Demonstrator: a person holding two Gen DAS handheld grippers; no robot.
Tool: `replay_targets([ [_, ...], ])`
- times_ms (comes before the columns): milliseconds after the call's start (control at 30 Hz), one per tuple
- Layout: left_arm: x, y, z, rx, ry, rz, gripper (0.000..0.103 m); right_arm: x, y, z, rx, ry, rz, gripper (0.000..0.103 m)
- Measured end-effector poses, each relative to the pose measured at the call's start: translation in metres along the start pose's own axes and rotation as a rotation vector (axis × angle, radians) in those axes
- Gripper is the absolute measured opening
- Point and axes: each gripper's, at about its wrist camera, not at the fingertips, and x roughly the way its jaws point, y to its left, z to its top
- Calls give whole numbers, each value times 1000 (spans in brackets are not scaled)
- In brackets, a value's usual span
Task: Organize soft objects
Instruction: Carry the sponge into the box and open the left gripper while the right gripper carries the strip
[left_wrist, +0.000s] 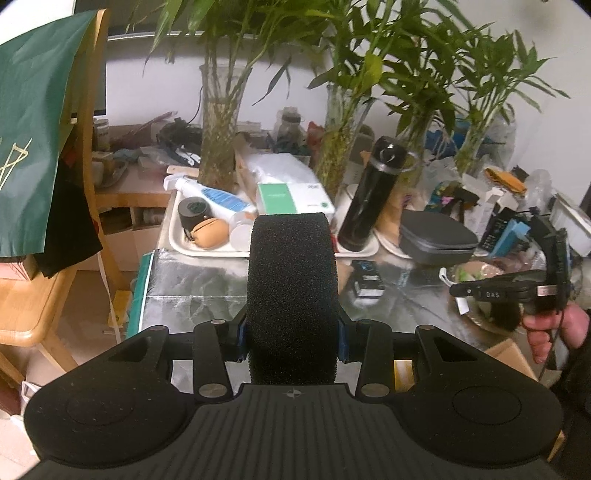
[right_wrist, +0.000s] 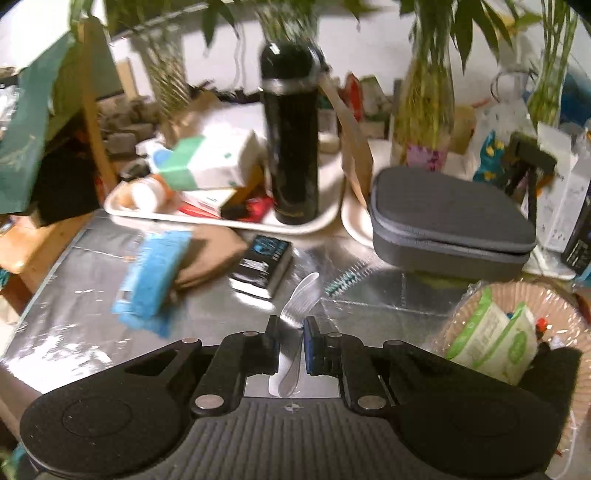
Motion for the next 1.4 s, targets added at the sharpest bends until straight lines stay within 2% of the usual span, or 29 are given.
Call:
replay_targets([
  [300,-24,-24,-9,26,0,-39,41,-80,26,-1,-68,-86,62,15],
  [533,-44,-44,-21,60,18,-68,41,-125,45,-12,-84,-129,115,15],
  [767,-50,-54,-38,51,82,-87,41,-158,69,-26,-127,-159,151,15],
  [1100,-38,-55,-66,-30,214,-125,42,-188,88,-46,-137,-168,197,15],
  [1133,-37,-56,-70,-30,220,-121,44,-189,89,-48,-135,-166,201,15],
  [1233,-38,-58,-77,-33,220,-109,67,-193,93,-56,-135,-156,209,15],
  [1400,-45,-63,-83,0,197,-83,68,-197,98,-66,-120,-134,227,15],
])
